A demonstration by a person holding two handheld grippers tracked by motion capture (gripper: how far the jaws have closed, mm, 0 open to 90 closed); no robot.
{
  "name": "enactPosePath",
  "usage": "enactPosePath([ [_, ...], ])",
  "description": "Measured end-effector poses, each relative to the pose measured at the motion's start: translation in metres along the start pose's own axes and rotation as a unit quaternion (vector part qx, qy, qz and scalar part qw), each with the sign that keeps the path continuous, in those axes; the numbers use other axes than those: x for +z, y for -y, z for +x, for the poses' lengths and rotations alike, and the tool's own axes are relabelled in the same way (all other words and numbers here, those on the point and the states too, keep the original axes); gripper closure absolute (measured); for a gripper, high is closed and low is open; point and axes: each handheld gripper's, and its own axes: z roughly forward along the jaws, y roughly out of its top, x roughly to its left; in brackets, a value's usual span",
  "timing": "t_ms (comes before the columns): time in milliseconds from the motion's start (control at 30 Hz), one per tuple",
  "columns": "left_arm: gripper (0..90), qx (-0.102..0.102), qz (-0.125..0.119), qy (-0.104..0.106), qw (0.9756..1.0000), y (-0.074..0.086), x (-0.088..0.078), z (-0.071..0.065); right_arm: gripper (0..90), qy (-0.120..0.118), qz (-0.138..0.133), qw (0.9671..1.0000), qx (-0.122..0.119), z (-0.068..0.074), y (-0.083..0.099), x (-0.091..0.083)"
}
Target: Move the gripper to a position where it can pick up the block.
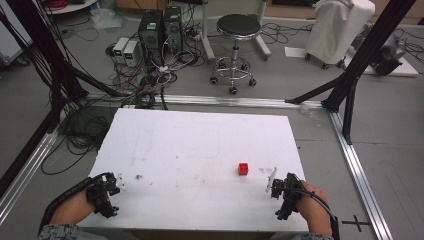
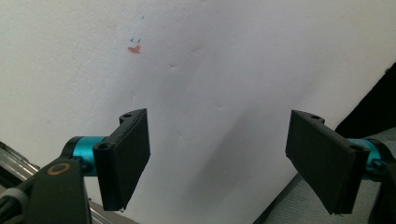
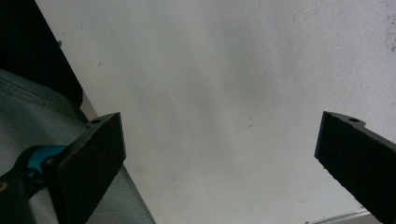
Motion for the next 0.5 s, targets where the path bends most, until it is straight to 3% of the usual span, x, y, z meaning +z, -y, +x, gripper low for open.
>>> enactPosePath([
  [500,22.1,-0.002,-0.006,0.000,1.0000,0.0001,-0.0030,0.0008,1.1,0.005,-0.008,1.0000,0.001,-0.0041,-0.0028,0.0007],
])
